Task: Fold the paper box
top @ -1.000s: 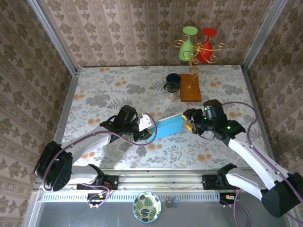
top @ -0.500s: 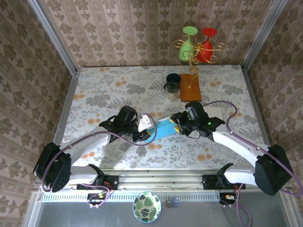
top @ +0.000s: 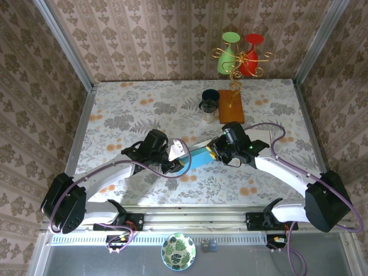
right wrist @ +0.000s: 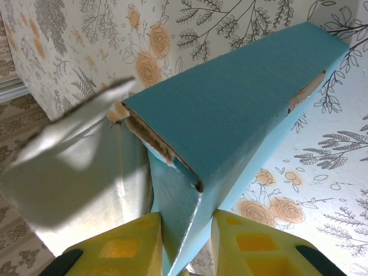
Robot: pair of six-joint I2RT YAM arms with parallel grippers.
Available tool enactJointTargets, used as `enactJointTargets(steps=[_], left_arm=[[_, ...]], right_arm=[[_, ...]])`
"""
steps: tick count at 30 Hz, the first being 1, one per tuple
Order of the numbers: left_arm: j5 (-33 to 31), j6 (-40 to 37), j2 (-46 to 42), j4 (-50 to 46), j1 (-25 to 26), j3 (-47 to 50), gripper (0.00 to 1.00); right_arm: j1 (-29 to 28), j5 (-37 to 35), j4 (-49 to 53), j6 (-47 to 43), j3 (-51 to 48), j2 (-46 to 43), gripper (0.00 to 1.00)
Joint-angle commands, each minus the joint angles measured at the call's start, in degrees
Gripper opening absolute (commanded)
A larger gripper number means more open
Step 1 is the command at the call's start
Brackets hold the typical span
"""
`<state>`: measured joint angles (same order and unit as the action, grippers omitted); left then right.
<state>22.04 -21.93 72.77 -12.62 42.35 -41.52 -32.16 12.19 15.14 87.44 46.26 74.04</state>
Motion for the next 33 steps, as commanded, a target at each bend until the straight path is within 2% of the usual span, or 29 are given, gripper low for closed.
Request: enactJointTargets(steps=[1,5,8,13,15,18,21,25,33], left_arm=[[0.5,0.4,-0.7,-0.5,0.3,-1.3,0.33],[0.7,-0.2,-1.0,-0.7,0.4,-1.4,0.29],[0.6,-1.1,-1.4,-1.2,0.3,-1.4,0.29],[0.8,-3.8,-2.1,-3.6,0.3,-1.9,0.30],[1.3,-4.8,-2.2,-4.6,0.2,-2.0,0.30],[2.6,-5.9,-2.4,-5.4,-0.3,-2.1,0.30],[3.7,-6.8,-2.4,-6.1,-1.0,-2.2,0.31],[5.5,-7.8,-2.2,-6.9,-2.4,-2.3,0.31],[9.3,-9.2,-1.3,-8.9,-5.2,-2.8,0.33]], right_arm=[[-0.4,-2.8,8.6,-0.7,1.5,2.0,0.27],[-0.1,-2.7,11.4,-5.1,4.6,1.5,0.34],[2.0,-2.2,11.5,-14.1,6.9,-1.1,0.42],[7.7,-0.2,14.3,-42.7,11.3,-7.4,0.46],[10.9,4.1,14.4,-53.1,10.8,-8.4,0.46],[15.8,10.3,18.0,-65.2,11.9,-7.2,0.45],[16.7,15.2,22.0,-74.9,14.8,-3.5,0.45],[16.6,18.8,24.5,-82.1,16.6,-0.1,0.45],[13.9,13.4,30.4,-90.4,18.4,3.8,0.47]])
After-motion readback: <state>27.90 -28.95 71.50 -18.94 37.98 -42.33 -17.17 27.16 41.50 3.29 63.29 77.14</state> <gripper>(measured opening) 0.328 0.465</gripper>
